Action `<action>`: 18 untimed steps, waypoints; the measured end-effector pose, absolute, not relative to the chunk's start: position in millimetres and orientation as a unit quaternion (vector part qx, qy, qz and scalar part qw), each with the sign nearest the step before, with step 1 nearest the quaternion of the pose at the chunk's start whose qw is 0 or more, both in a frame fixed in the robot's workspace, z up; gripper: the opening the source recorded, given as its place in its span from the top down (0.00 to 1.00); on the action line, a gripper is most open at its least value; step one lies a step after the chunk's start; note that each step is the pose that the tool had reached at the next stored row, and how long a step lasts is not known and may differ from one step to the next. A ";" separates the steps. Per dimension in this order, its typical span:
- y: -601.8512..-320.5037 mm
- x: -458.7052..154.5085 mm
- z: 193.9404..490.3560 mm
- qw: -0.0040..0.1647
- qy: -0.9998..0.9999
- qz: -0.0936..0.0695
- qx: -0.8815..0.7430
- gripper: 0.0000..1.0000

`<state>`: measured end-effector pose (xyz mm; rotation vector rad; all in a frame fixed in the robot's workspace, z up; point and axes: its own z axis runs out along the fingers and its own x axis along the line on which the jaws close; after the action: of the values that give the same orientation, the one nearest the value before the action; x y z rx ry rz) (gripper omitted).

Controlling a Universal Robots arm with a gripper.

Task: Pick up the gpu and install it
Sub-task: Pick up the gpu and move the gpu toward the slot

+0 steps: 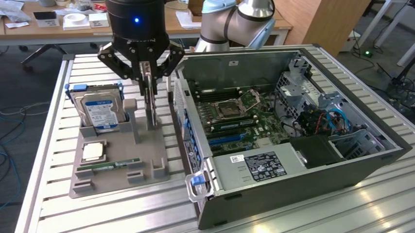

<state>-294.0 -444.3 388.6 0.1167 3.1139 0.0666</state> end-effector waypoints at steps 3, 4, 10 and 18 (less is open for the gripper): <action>-444.3 -294.0 393.9 0.012 0.999 0.021 0.037 0.73; -444.4 -294.0 395.7 0.012 0.999 0.021 0.037 0.73; -444.4 -294.0 405.9 0.012 0.999 0.021 0.037 0.73; -444.3 -294.0 419.5 0.012 0.999 0.021 0.037 0.73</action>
<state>-294.0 -444.3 419.5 0.1167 3.1139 0.0661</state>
